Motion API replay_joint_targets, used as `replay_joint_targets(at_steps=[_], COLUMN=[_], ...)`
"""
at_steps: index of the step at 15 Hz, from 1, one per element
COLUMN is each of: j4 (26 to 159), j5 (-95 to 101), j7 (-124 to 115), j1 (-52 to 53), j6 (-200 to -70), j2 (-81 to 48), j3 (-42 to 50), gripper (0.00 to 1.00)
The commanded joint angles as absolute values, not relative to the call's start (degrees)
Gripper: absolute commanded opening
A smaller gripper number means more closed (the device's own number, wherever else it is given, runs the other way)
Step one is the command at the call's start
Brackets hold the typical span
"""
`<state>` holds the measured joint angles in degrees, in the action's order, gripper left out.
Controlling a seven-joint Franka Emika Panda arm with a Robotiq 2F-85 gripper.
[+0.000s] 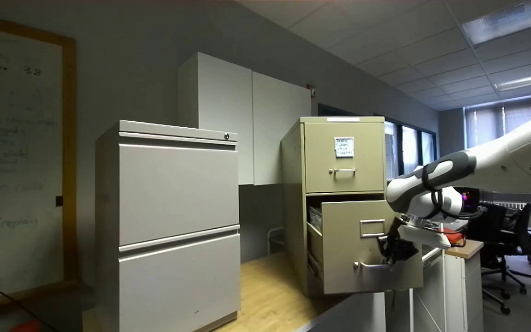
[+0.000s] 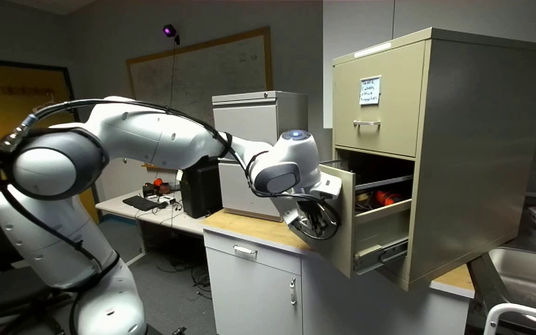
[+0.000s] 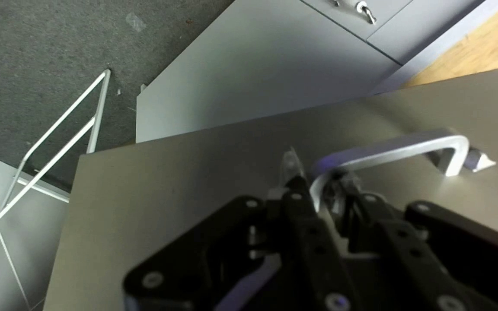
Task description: Open the bottom drawer of the right cabinet
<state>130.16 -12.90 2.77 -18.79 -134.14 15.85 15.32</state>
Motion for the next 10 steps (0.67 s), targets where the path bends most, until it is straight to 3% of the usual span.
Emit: replay_joint_targets(at_steps=[1,9,10], j4=[140.7,149.7,150.6], j5=[-11.4,-8.3,-8.2], j7=[4.2,2.2,2.0], j1=[-15.9,-16.0,-16.0], j6=[-132.4,-132.5,-132.6], j2=[22.7,32.3,33.2], j3=[14.3,13.8,13.7], gripper=[0.04,0.04,0.42])
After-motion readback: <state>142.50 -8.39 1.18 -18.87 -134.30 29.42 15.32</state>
